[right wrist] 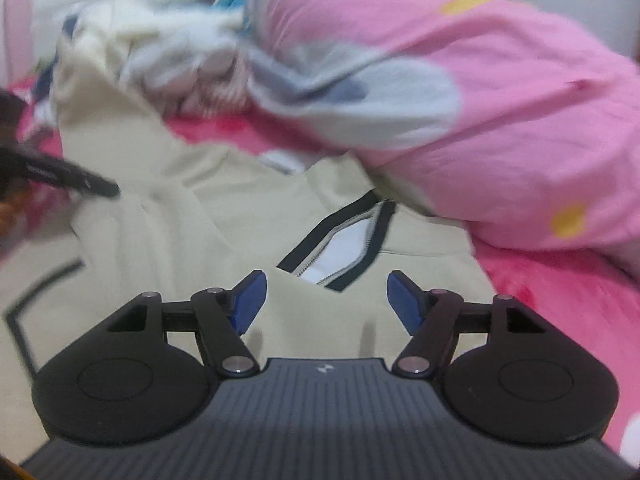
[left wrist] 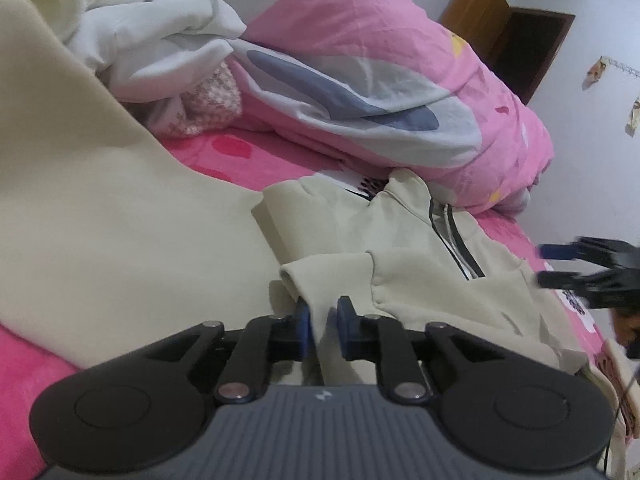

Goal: Fold clothes

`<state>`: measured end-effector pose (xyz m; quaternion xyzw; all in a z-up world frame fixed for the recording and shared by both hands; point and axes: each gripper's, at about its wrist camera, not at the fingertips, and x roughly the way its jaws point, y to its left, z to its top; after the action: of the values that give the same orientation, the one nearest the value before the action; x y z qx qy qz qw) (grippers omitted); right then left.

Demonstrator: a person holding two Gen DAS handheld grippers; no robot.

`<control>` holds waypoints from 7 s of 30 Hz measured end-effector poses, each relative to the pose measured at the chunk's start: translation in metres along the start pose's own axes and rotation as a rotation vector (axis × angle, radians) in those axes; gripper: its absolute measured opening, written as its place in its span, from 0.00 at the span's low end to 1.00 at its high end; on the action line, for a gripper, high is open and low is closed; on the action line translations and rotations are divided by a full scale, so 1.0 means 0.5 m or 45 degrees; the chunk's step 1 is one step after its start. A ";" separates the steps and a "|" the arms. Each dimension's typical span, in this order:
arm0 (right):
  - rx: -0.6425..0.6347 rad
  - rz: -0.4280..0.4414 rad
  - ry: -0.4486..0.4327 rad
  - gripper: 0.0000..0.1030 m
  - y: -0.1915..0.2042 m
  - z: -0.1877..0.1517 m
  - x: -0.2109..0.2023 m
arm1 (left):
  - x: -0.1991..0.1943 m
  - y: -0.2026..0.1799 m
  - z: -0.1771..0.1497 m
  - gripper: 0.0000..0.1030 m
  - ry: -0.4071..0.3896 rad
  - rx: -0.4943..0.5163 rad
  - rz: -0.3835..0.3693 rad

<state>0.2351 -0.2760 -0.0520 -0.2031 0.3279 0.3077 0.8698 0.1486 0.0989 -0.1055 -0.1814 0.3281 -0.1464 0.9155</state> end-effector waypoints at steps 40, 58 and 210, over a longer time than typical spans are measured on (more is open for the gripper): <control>0.810 -0.408 -0.494 0.59 -0.115 -0.127 -0.186 | -0.099 -0.062 -0.006 0.24 -0.250 0.148 0.108; 0.852 -0.532 0.049 0.00 -0.223 -0.173 0.078 | 0.013 -0.143 -0.083 0.21 -0.012 0.417 0.172; 0.716 -0.103 -0.166 0.16 0.256 -0.040 0.075 | -0.221 0.032 -0.095 0.58 -0.242 -0.066 0.066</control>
<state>0.1630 -0.1788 -0.1115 0.0532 0.3352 0.1821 0.9228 0.0383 0.1447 -0.0860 -0.2096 0.2480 -0.0963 0.9409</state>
